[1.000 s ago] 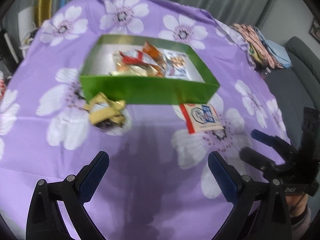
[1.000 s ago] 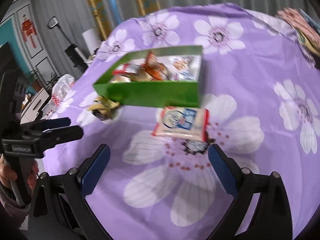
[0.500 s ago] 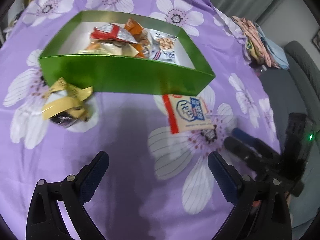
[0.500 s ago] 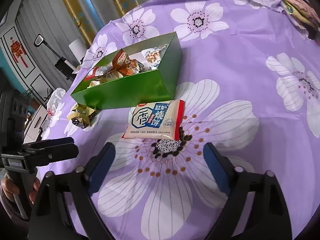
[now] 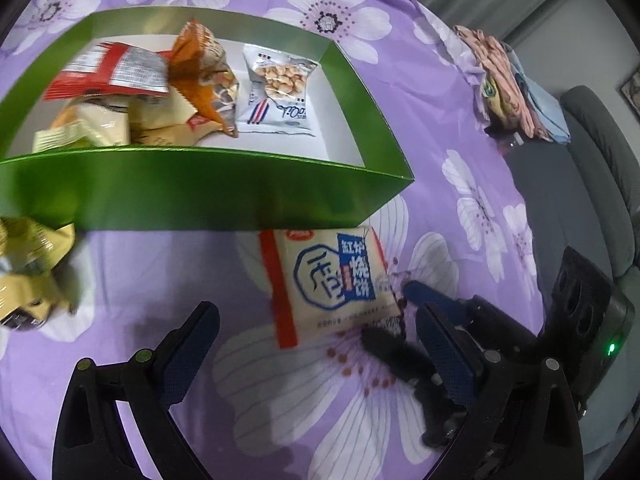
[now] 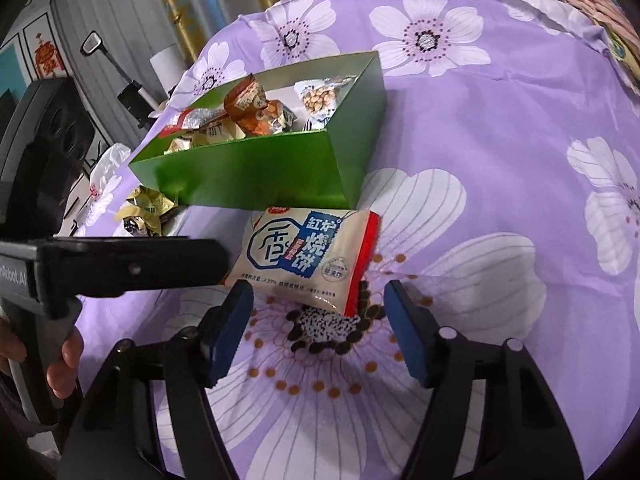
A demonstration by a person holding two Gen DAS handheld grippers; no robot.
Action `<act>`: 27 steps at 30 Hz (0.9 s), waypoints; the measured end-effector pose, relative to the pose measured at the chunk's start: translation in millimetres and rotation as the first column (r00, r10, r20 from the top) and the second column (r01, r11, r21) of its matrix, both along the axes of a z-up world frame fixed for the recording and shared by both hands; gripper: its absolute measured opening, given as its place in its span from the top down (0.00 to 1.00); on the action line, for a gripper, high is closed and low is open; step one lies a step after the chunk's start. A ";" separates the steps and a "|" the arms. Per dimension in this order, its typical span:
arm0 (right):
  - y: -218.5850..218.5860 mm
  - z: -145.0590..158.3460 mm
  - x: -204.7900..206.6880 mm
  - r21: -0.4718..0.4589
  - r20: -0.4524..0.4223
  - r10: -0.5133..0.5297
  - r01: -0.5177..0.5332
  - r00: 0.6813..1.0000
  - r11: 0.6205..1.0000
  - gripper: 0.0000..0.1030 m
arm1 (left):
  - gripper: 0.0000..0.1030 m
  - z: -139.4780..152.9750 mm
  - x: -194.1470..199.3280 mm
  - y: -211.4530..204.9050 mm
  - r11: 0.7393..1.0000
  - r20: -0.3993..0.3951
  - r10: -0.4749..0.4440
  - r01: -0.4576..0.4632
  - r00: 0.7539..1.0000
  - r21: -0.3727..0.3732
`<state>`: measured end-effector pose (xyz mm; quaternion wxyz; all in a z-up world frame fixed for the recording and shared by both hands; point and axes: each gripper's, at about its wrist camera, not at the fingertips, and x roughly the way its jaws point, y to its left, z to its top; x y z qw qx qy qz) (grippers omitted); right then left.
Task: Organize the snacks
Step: 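Grasp the white-and-blue biscuit packet with the right gripper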
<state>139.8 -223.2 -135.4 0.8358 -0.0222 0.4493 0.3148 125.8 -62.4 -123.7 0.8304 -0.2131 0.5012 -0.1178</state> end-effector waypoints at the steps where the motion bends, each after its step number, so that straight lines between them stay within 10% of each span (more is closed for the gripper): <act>1: 1.7 -2.0 2.0 -0.005 -0.002 0.007 -0.007 1.000 1.000 0.36 | 0.04 -0.5 2.4 -1.6 1.000 0.000 -0.003 0.003 1.000 0.002; 16: 12.7 -6.6 11.5 0.003 -0.026 0.034 -0.034 0.999 0.999 0.36 | 0.33 -9.9 13.0 -20.6 0.997 0.003 -0.043 0.042 0.999 0.065; 27: 19.0 -6.3 3.9 0.016 -0.019 0.053 -0.052 0.998 0.998 0.57 | 0.50 -7.0 8.4 -22.0 0.996 0.017 -0.052 0.051 0.998 0.067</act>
